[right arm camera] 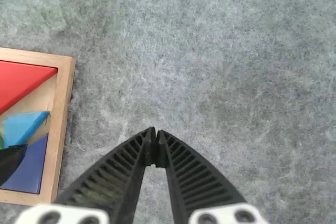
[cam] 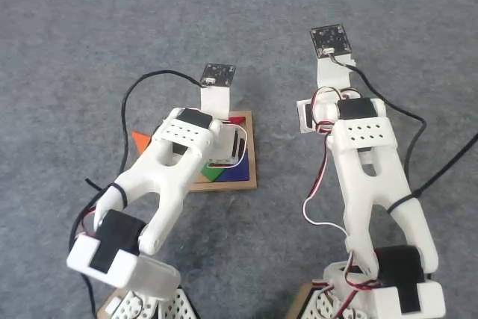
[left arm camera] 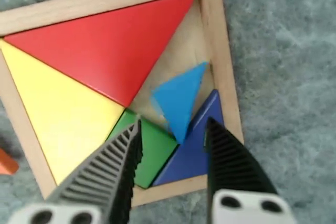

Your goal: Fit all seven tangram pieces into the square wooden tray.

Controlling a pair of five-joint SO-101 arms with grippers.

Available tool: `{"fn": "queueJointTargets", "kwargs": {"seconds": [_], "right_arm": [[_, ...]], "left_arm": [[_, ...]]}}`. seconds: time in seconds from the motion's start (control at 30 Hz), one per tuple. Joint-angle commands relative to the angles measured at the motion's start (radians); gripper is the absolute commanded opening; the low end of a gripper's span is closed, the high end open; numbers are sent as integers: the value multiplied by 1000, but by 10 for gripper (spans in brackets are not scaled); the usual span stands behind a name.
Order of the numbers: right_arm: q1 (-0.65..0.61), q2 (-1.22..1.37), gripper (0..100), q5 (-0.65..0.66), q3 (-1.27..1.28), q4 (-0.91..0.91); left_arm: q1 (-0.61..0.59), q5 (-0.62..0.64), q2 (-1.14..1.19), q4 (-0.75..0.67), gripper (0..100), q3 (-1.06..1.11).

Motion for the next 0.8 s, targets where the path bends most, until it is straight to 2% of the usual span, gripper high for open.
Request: {"fn": "queueJointTargets", "kwargs": {"seconds": [0.0, 0.17, 0.33, 0.47, 0.63, 0.77], "right_arm": [[-1, -15, 9, 18, -8, -25], [-7, -10, 9, 26, -8, -25], [-51, -5, 9, 110, -8, -25], [-120, 33, 9, 203, 5, -25], [-231, 168, 9, 253, -41, -25], [-286, 262, 9, 284, -118, -16]], "left_arm": [[-3, -9, -60, 3, 191, -56], [-12, 0, -69, 8, 188, -56], [-54, 44, -152, 6, 188, -35], [-192, 83, -328, -29, 187, 42], [-430, 201, -491, -213, 187, 153], [-554, 285, -488, -338, 187, 188]]}}
